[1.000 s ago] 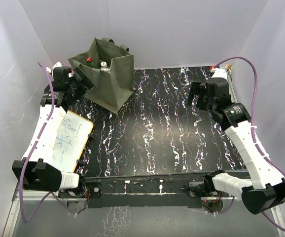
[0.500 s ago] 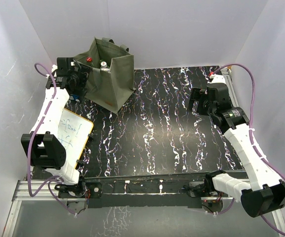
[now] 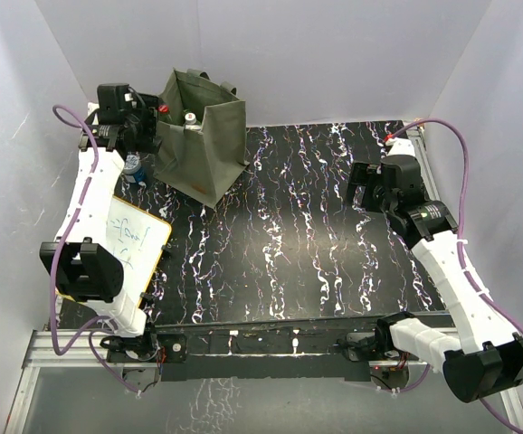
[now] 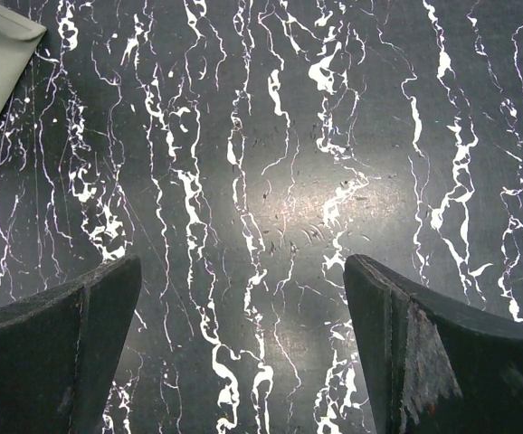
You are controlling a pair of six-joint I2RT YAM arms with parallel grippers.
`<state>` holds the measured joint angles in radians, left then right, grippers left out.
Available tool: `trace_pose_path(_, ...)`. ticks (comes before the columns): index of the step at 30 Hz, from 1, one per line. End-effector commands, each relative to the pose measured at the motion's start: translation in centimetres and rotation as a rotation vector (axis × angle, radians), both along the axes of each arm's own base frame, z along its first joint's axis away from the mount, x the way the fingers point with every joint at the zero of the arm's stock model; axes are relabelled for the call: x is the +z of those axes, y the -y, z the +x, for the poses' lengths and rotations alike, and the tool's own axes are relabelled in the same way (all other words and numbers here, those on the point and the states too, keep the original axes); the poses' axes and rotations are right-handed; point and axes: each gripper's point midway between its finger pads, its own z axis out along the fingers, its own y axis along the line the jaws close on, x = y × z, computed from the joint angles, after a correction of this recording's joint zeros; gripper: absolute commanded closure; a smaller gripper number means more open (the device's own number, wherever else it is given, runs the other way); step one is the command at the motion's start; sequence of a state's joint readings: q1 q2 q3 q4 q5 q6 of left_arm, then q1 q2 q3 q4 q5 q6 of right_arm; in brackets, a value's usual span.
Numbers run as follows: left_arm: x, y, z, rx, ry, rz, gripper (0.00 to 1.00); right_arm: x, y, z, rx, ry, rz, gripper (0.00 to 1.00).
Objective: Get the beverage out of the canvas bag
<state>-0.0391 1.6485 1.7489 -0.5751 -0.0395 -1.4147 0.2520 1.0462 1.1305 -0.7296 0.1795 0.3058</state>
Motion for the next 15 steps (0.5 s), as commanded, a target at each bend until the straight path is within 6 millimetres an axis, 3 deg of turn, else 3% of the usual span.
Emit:
trace_pose_path(1,1.2,1.2,-0.9,-0.026,-0.013,0.034,0.14,1.5,-0.2,1.0,-0.009,0.072,0.037,0.02)
trace_pose_path(6,-1.9,2.6,-2.4,-0.041,-0.151,0.035,0.15,1.4,-0.8,1.3,0.003,0.061,0.063,0.02)
trace_pose_path(10,-3.9,3.4,-2.3,-0.073,-0.25,0.064,0.25,1.7,-1.3,1.3,0.017,0.063,0.084,0.02)
trace_pose_path(15,-4.4,5.2,-2.2,-0.139,-0.276,0.094,0.33,1.5,-1.7,1.0,0.035,0.051,0.103,0.02)
